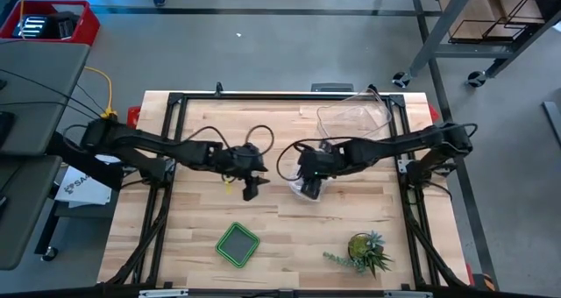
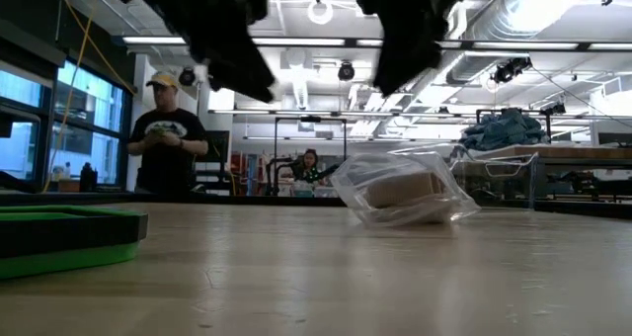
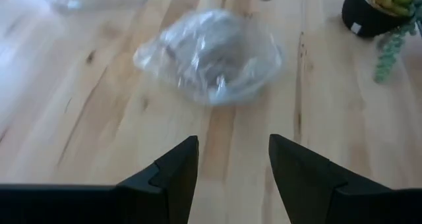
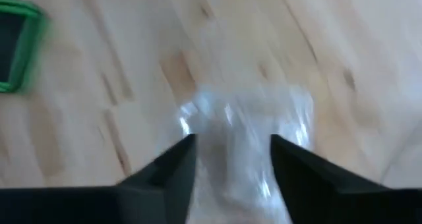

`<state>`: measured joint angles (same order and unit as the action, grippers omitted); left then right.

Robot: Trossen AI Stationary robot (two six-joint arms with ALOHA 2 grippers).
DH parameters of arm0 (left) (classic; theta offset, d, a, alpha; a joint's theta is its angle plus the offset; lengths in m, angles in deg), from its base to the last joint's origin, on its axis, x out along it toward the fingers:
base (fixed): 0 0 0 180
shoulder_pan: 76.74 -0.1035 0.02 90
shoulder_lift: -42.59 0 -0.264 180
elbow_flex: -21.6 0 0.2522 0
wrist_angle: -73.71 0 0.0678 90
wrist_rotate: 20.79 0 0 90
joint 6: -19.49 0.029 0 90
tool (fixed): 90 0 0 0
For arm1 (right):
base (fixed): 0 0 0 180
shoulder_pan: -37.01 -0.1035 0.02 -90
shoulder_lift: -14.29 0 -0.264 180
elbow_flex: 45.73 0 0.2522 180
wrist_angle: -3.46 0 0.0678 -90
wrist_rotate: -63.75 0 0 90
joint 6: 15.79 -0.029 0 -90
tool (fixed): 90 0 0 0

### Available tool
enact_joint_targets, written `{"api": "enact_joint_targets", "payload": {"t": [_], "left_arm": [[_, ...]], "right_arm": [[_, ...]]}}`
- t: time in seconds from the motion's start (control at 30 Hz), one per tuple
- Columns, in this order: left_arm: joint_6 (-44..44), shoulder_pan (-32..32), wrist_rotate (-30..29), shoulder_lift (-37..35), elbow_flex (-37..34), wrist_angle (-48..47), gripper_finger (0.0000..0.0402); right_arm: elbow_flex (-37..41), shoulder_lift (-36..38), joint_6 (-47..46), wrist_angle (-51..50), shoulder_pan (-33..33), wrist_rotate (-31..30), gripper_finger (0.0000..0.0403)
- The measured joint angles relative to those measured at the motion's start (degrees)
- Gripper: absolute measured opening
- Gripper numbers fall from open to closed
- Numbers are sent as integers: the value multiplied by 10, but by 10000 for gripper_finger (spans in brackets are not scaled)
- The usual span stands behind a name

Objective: Roll bandage
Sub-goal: Put the packed rolled white bandage into the transparent bin

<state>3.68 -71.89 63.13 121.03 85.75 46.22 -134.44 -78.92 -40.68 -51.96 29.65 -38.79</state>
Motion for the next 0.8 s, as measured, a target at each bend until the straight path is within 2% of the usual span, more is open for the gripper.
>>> {"api": "enact_joint_targets", "payload": {"t": [0.03,0.1,0.17,0.2,0.27,0.37,0.57,0.67,0.8], "left_arm": [[14,-2,-2,17,0,26,179],[30,-9,-1,49,0,80,179],[31,-15,12,77,0,121,179],[30,-17,18,87,0,134,179],[30,-21,23,101,0,155,179],[49,-23,24,116,1,195,179],[186,-26,58,191,9,243,179],[223,-26,40,239,32,244,179],[225,-27,27,286,77,240,177]], "right_arm": [[1,-1,-22,-25,3,3,182],[28,5,-71,-26,12,30,121],[77,16,-109,23,16,72,42],[101,20,-131,62,16,82,22],[138,30,-189,119,17,81,16],[171,36,-228,165,22,75,3],[248,25,-327,264,12,85,1],[273,20,-362,272,8,74,0],[294,21,-389,300,9,79,0]]}}
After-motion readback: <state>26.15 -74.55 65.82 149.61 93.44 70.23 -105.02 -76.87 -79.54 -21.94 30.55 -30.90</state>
